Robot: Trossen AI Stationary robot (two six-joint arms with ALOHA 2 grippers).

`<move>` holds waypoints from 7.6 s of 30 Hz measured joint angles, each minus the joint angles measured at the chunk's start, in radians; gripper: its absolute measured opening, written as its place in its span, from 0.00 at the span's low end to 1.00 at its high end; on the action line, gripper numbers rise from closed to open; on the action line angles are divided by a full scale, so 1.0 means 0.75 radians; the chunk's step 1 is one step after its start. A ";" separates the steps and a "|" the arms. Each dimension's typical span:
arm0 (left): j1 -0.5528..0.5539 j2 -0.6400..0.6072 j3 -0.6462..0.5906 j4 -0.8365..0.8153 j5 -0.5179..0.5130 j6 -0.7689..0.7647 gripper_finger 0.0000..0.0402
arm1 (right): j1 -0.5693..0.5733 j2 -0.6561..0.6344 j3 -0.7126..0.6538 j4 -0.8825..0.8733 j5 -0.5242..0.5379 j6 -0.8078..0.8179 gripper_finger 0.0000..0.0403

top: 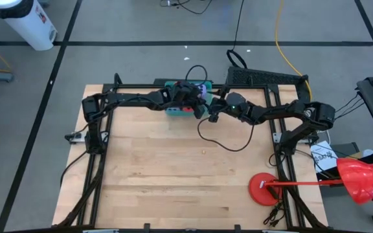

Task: Pick & Place Dice
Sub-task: Put the red dice into the green bin, then put the orange dice into the green bin

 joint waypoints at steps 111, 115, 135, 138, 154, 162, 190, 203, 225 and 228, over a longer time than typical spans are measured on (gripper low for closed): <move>-0.545 -1.651 -1.436 0.356 -0.465 0.068 0.06 | 0.619 0.475 -0.316 0.518 -0.203 0.673 0.12; -0.545 -1.651 -1.436 0.356 -0.464 0.048 0.06 | 0.620 0.475 -0.317 0.567 -0.203 0.672 0.14; -0.545 -1.651 -1.436 0.371 -0.464 0.035 0.06 | -0.048 -0.269 -0.110 -0.047 -0.345 0.546 0.13; -0.545 -1.651 -1.436 0.380 -0.464 0.037 0.06 | -0.164 -0.198 -0.069 -0.070 -0.443 0.578 0.13; -0.546 -1.651 -1.436 0.387 -0.403 0.038 0.06 | -0.184 0.118 -0.054 0.082 -0.541 0.369 0.59; -0.546 -1.651 -1.436 0.386 -0.404 0.005 0.06 | -0.140 0.104 -0.053 0.069 -0.399 0.241 0.70; -0.410 -0.865 -0.870 0.384 -0.522 -0.136 0.01 | -0.100 0.067 -0.054 0.127 -0.307 0.045 0.66; -0.195 -0.466 -0.419 0.167 -0.334 -0.072 0.00 | -0.053 0.067 -0.054 0.214 -0.234 -0.101 0.66; -0.070 -0.051 -0.041 0.049 -0.132 -0.053 0.00 | -0.048 0.065 -0.055 0.324 -0.197 -0.099 0.66; -0.050 -0.044 -0.041 0.032 -0.148 -0.055 0.00 | -0.048 0.063 -0.057 0.305 -0.173 -0.104 0.66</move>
